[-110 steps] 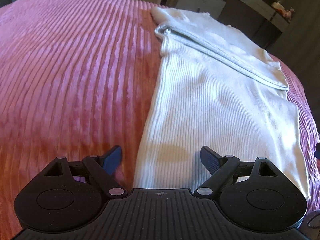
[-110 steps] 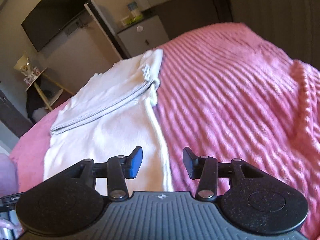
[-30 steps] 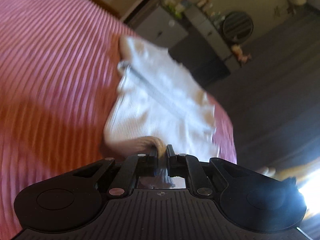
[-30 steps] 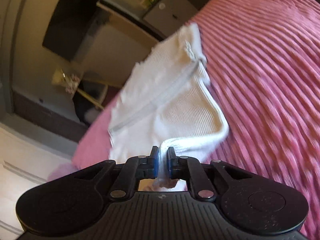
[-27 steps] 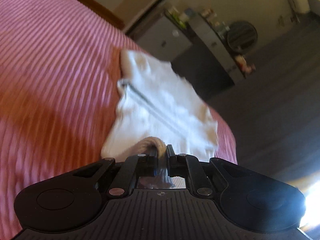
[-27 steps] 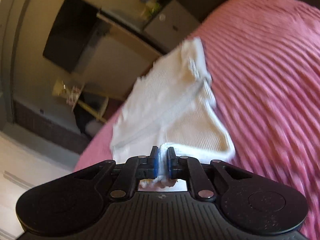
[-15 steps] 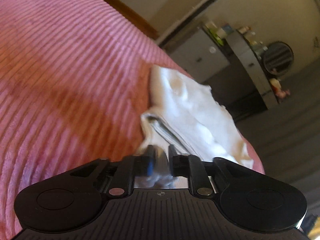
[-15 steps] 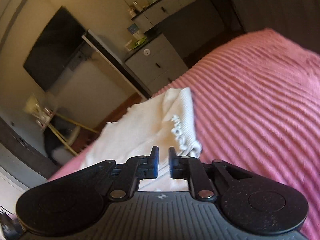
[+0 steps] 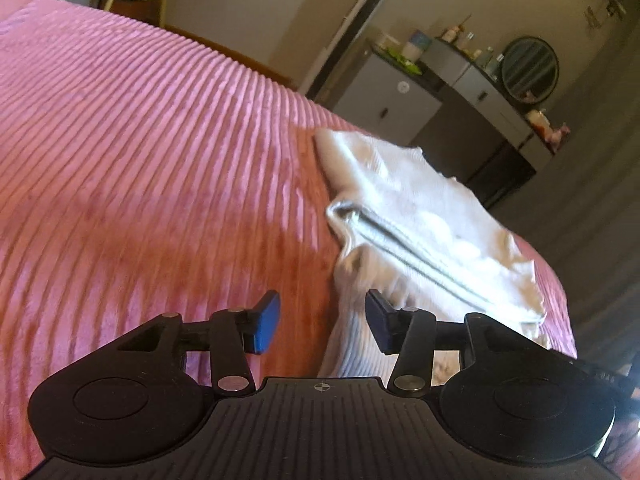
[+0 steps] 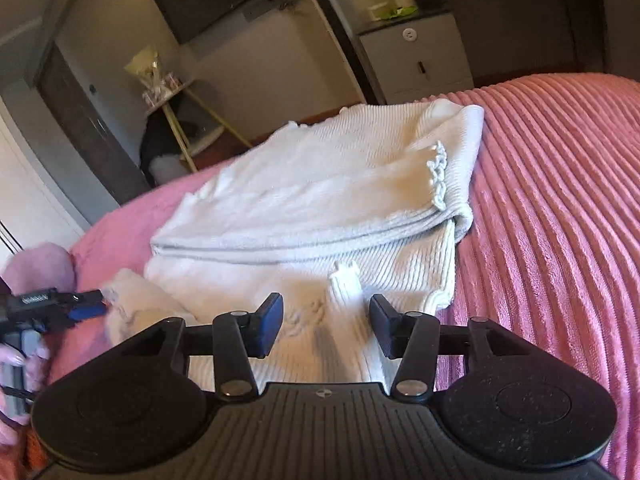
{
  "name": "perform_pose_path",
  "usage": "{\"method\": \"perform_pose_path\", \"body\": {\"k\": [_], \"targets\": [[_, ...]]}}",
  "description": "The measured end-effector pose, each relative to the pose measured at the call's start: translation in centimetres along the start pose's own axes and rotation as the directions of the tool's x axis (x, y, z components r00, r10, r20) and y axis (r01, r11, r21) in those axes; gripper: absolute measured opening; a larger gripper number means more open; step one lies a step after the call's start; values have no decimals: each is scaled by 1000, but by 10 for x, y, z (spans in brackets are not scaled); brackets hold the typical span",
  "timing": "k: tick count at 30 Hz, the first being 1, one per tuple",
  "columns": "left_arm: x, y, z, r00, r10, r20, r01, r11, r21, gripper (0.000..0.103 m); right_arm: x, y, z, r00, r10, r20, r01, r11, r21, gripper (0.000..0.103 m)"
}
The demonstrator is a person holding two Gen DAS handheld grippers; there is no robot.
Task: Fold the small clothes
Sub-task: 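Lift the hem with both grippers, fold it toward the collar, release, then grasp the folded sweater edge with the left gripper while the right gripper grasps beside it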
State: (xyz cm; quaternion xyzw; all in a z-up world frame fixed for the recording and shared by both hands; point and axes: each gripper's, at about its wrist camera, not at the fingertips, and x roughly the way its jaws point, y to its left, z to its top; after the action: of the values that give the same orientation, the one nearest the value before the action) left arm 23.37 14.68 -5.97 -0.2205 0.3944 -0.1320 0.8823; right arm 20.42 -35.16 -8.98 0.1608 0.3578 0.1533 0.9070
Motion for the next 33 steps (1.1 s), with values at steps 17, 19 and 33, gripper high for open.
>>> {"method": "perform_pose_path", "body": {"k": [17, 19, 33], "targets": [[43, -51, -2, 999, 33, -39, -23, 972, 233, 56, -3, 11, 11, 922, -291, 254, 259, 954, 152, 6], [52, -57, 2, 998, 48, -38, -36, 963, 268, 57, 10, 8, 5, 929, -281, 239, 247, 955, 162, 6], [81, -55, 18, 998, 61, -3, -58, 971, 230, 33, 31, -29, -4, 973, -160, 167, 137, 980, 142, 27]]}}
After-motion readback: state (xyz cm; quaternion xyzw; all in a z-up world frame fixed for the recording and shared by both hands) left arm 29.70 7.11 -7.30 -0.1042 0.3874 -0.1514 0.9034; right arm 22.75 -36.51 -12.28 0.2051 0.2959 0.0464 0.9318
